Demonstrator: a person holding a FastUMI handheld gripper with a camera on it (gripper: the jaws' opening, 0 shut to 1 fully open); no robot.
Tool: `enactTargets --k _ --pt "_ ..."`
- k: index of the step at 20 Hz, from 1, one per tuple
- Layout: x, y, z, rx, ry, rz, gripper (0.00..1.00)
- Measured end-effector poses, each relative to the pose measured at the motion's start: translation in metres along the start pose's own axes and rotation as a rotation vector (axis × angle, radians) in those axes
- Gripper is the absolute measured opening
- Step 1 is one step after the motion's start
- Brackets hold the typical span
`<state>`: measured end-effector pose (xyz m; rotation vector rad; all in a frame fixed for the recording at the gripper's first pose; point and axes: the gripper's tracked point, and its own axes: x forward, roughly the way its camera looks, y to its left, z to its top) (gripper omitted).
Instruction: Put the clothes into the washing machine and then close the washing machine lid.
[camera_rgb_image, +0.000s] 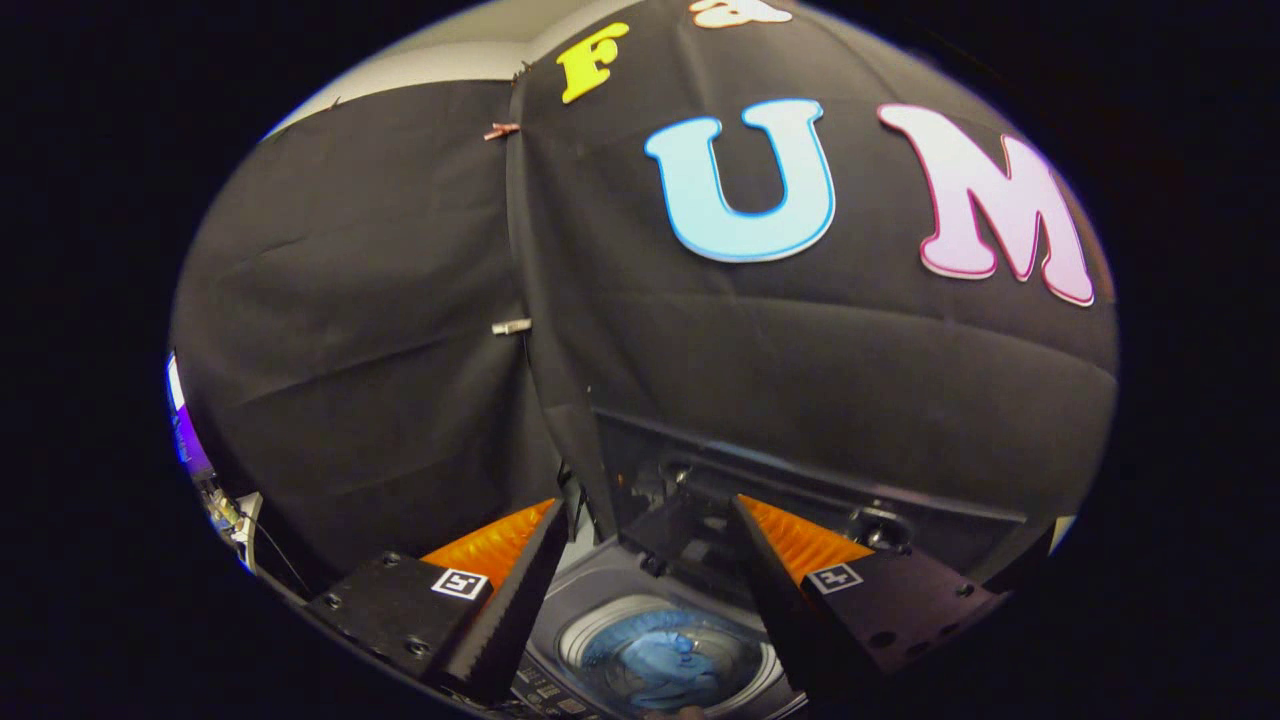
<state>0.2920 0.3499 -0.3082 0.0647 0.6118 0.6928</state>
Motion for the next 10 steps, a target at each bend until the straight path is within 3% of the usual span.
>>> enactTargets --k 4,10 --pt "0.002 -0.038 0.027 0.001 -0.114 -0.126 0.99" --pt "0.002 -0.108 0.049 0.024 -0.213 -0.402 0.99"
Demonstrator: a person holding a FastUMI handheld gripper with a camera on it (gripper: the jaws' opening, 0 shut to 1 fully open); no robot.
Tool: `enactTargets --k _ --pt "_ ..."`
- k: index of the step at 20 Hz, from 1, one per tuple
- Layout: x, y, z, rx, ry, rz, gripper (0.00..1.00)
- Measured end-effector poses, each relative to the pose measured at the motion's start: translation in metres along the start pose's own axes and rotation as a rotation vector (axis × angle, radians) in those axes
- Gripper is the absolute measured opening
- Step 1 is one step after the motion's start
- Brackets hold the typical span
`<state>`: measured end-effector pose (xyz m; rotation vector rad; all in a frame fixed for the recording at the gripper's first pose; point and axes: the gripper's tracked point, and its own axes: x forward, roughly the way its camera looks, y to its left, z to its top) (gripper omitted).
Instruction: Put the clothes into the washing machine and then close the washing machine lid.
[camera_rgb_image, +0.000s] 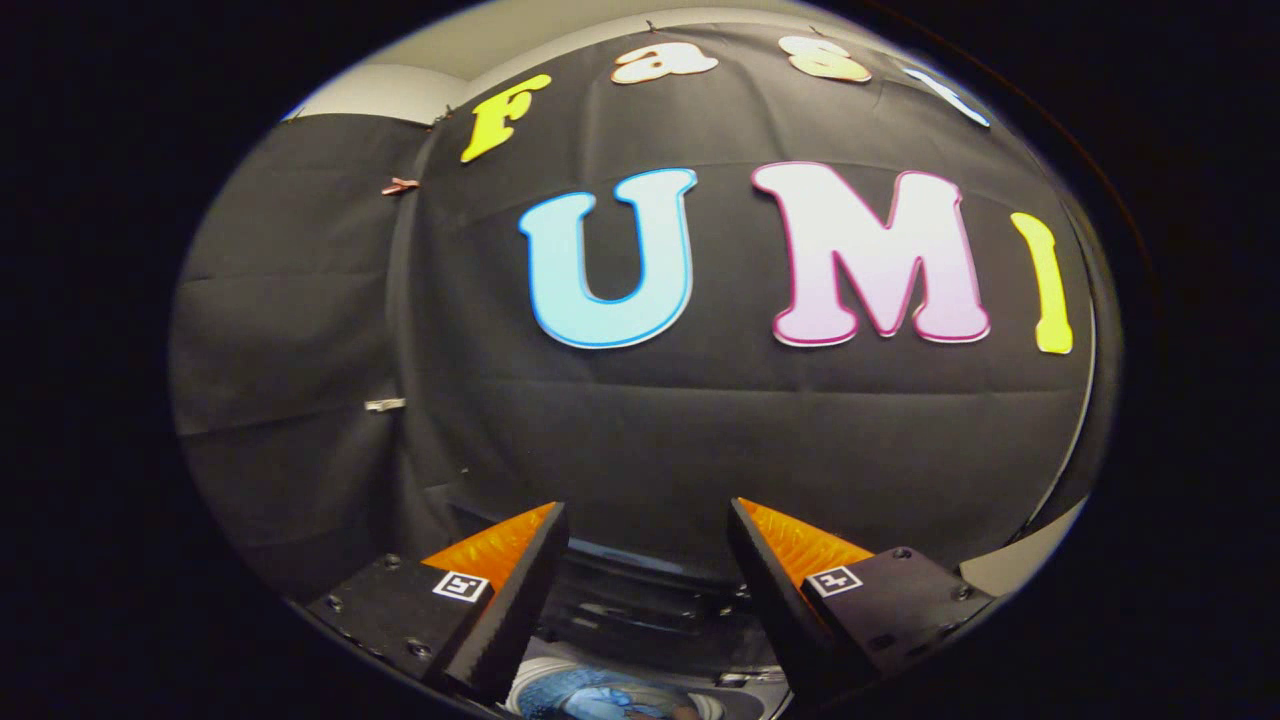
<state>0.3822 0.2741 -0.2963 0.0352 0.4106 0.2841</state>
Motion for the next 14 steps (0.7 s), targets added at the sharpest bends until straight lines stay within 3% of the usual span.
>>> enactTargets --k 10,14 --pt "0.030 -0.042 -0.034 -0.017 0.121 -0.168 0.99" --pt "0.031 -0.046 -0.038 -0.008 0.137 -0.179 0.99"
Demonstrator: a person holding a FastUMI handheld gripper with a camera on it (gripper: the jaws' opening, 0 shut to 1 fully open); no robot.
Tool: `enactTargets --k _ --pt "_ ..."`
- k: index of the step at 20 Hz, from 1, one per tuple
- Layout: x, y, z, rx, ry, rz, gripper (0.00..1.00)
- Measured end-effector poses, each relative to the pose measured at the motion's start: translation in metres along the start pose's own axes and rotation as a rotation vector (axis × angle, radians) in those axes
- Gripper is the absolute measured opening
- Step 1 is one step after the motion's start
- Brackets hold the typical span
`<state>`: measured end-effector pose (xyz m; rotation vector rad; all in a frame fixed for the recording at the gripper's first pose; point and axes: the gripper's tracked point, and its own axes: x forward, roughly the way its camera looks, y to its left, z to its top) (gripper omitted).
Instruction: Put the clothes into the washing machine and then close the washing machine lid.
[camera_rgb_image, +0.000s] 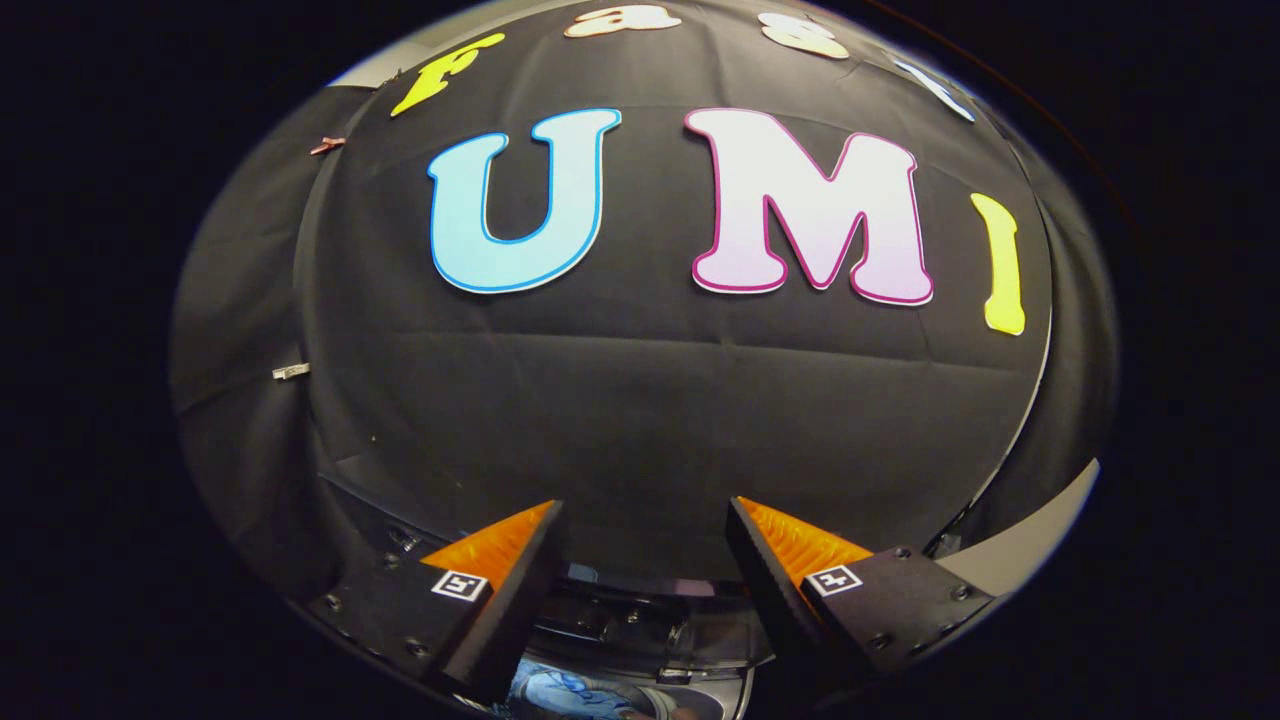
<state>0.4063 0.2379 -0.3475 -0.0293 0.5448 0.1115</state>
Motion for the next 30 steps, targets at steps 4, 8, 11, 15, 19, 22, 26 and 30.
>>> enactTargets --k 4,8,11,15,19,22,26,30 --pt "-0.003 -0.002 -0.002 0.035 0.017 -0.002 0.99" --pt "-0.003 -0.001 -0.003 0.082 0.036 -0.003 1.00" --pt "-0.008 0.001 -0.006 0.083 0.044 -0.006 1.00" --pt "-0.027 0.003 -0.011 0.081 0.056 -0.009 1.00" --pt "-0.056 0.009 -0.020 0.081 0.076 -0.003 1.00" --pt "-0.079 0.011 -0.030 0.083 0.090 -0.005 1.00" --pt "-0.113 0.018 -0.050 0.090 0.105 -0.009 1.00" --pt "-0.140 0.026 -0.079 0.098 0.162 0.012 0.99"
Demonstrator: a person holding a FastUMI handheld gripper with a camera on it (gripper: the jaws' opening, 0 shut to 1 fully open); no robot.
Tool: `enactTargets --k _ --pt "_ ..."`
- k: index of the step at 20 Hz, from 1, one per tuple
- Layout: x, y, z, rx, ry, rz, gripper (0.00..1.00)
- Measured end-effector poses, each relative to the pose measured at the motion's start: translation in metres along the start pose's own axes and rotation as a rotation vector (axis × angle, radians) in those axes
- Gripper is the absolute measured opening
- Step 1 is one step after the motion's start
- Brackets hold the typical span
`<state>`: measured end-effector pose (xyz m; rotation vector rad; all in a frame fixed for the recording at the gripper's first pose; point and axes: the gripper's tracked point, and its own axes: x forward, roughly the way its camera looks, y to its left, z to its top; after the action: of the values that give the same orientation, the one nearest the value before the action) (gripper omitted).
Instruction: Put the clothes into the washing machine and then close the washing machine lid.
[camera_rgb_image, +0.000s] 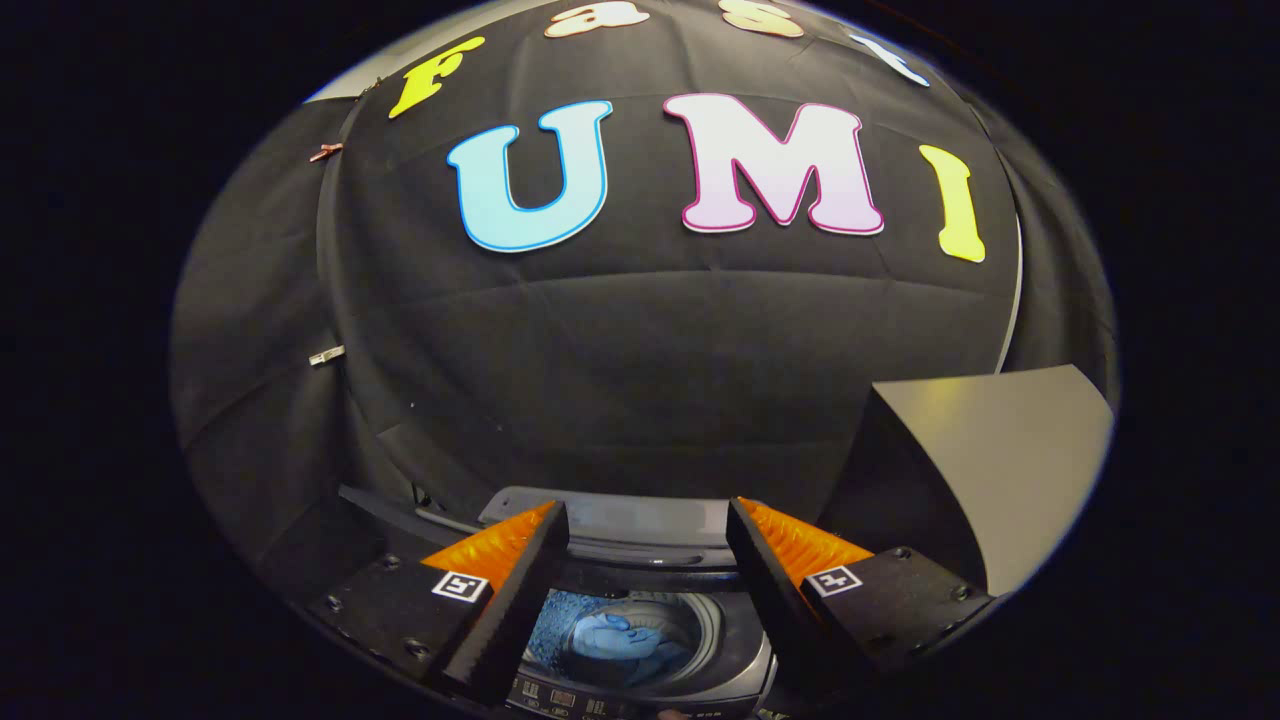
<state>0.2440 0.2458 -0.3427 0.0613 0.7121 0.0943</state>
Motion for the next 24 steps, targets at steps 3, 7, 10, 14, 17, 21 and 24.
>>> enactTargets --k 3,7,10,14,17,21,24 --pt "-0.009 0.011 -0.017 -0.033 0.031 0.023 0.99" --pt "-0.031 0.020 -0.005 -0.095 -0.025 0.052 0.99" --pt "-0.048 0.023 0.006 -0.084 -0.057 0.076 0.99" --pt "-0.080 0.025 0.026 -0.084 -0.125 0.108 0.99" --pt "-0.114 0.021 0.048 -0.085 -0.197 0.131 0.99" --pt "-0.168 0.001 0.092 -0.109 -0.348 0.131 0.99" --pt "-0.212 -0.022 0.113 -0.114 -0.439 0.125 0.99"
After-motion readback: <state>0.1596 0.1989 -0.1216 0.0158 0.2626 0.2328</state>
